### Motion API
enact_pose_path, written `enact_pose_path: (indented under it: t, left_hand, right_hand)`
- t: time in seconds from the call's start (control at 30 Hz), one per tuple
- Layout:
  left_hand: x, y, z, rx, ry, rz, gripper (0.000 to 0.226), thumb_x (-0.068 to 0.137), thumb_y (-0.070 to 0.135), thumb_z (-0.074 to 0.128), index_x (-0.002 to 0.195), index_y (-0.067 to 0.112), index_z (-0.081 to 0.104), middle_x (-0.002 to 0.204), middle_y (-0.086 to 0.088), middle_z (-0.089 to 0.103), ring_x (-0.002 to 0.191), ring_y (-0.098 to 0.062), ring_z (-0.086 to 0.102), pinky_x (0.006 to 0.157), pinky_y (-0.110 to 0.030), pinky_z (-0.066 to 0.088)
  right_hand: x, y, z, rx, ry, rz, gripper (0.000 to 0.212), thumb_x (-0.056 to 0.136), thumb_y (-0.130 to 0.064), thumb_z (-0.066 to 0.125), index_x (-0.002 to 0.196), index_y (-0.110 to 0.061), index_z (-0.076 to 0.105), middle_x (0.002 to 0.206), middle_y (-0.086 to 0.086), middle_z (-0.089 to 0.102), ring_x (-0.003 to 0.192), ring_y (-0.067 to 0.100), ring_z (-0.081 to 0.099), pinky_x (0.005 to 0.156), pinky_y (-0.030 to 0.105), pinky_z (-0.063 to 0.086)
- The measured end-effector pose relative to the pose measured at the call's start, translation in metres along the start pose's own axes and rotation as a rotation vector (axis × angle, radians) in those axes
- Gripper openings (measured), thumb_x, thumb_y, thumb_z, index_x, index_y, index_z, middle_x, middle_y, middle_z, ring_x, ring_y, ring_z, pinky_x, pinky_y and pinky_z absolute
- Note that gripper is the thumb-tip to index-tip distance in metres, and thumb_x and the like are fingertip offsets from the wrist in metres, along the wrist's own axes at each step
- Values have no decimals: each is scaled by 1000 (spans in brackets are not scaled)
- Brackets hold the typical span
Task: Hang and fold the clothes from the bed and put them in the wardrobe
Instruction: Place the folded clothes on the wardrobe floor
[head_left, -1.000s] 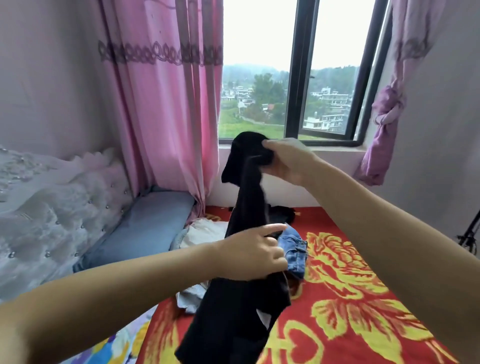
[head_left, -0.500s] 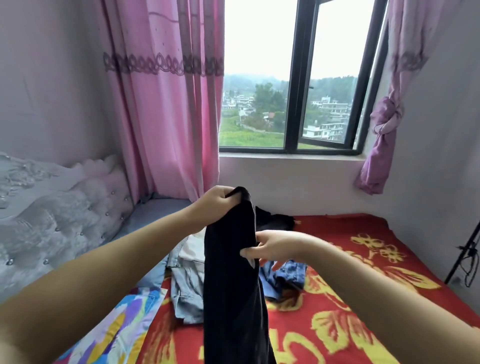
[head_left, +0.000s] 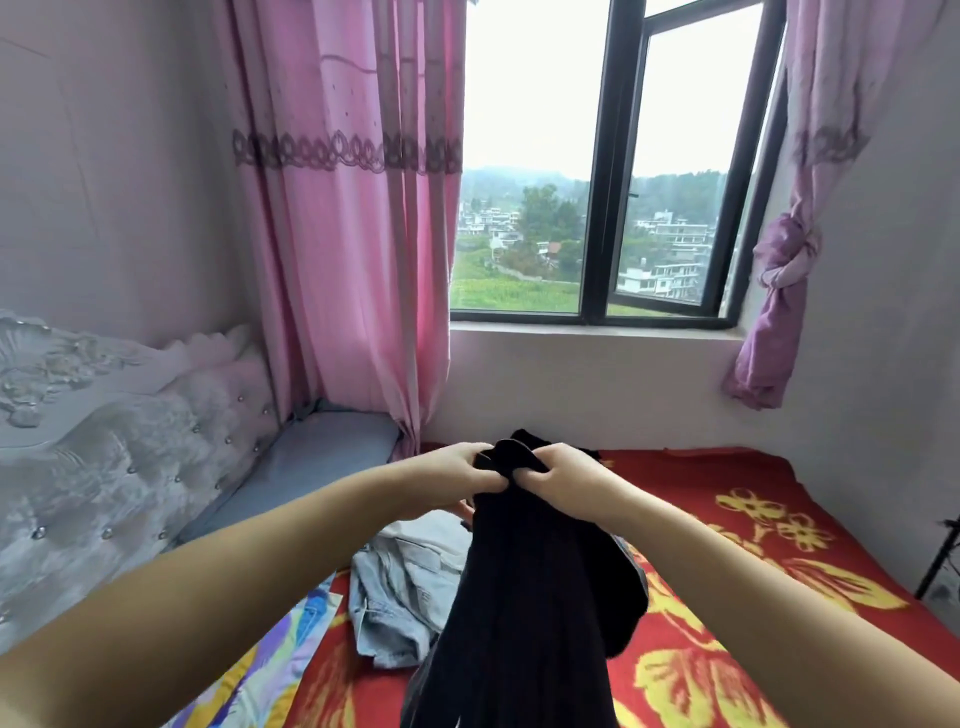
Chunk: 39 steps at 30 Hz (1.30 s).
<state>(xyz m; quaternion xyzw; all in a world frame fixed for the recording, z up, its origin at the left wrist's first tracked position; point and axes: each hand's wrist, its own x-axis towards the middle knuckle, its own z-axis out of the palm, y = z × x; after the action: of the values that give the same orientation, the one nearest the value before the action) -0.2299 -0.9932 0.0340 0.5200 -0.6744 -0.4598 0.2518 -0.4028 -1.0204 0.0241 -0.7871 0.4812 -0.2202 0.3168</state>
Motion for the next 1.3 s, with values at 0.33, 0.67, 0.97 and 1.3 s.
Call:
enact_pose_path:
  t: [0.33, 0.67, 0.97, 1.3]
  left_hand:
    - [-1, 17, 1, -312, 232, 178, 18, 95, 25, 57, 86, 10, 62, 82, -9, 62, 75, -19, 61, 72, -31, 50]
    - [-31, 22, -77, -53, 303, 158, 25, 94, 30, 57, 89, 8, 66, 79, -3, 69, 74, -14, 67, 64, -21, 54]
    - [-54, -8, -105, 55, 316, 119, 51, 64, 68, 69, 79, 20, 76, 83, -4, 73, 76, -15, 70, 66, -20, 53]
    - [-58, -5, -103, 200, 246, 23, 54, 74, 62, 64, 66, 8, 66, 61, -4, 58, 55, -15, 55, 59, -22, 45]
  right_hand:
    - [-8, 42, -45, 84, -155, 103, 23, 87, -30, 66, 96, -10, 70, 85, 8, 71, 76, 15, 65, 75, 29, 51]
    - [-17, 102, -65, 36, 72, 216, 21, 91, -11, 55, 78, -2, 70, 70, 1, 61, 68, 12, 53, 63, 24, 43]
    - [-34, 24, -104, 400, -116, -31, 43, 76, -45, 75, 98, -8, 71, 99, 14, 72, 87, 23, 68, 82, 37, 55]
    - [-36, 30, -130, 271, -127, 3, 40, 76, -43, 74, 100, -11, 74, 100, 11, 74, 87, 21, 72, 72, 26, 56]
